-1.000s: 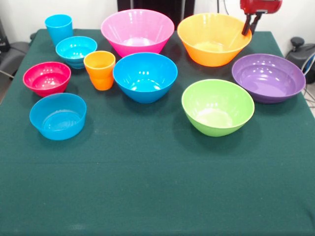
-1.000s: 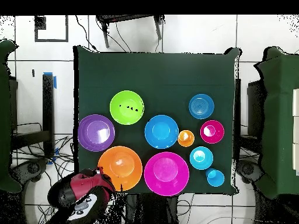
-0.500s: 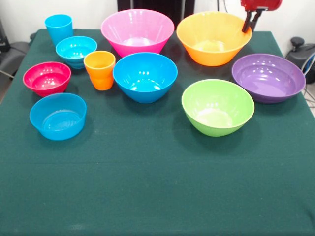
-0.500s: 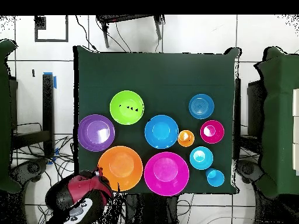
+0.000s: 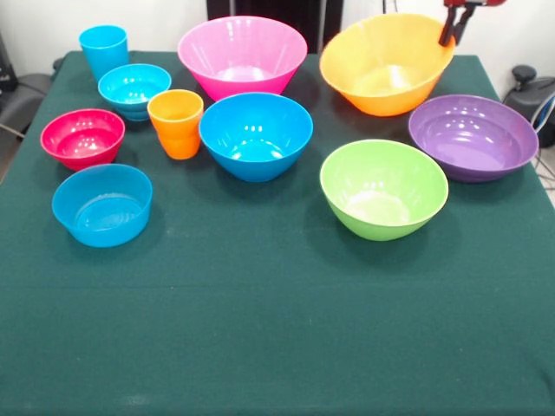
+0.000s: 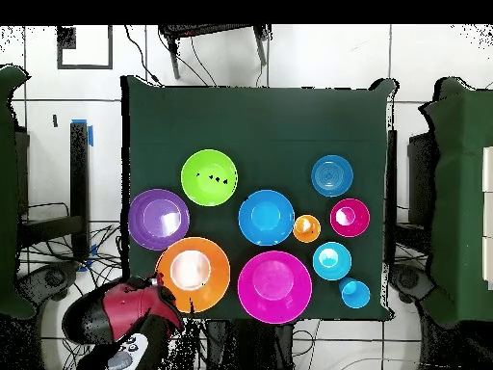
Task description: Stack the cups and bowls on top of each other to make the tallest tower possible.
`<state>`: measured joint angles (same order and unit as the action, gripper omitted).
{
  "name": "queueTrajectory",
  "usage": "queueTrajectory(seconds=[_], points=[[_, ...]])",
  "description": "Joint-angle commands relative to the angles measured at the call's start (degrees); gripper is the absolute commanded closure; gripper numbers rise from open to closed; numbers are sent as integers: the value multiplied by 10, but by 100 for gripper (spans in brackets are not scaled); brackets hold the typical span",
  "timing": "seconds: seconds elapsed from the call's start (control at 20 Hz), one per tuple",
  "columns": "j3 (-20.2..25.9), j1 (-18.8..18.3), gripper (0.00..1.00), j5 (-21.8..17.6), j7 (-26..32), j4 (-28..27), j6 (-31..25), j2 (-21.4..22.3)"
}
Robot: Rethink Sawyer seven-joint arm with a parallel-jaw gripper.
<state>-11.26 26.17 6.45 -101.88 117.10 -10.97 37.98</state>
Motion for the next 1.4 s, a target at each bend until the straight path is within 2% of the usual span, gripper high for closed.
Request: queueTrajectory(seconds=[0.05,0.4,0.7,1.0,1.25,1.3,1.4], points=[[37,-25,100,22,-89,-70,-26,32],[17,-28,100,-18,-53,-91,-27,50],[-63,19,100,-46,-34,-140,-103,80],[-113,42,100,-87,-4,-194,-180,71],[-130,48,100,-117,11,-220,-227,68],[-135,48,100,-134,26,-231,-249,74],[-126,38,100,-140,24,-231,-245,84]])
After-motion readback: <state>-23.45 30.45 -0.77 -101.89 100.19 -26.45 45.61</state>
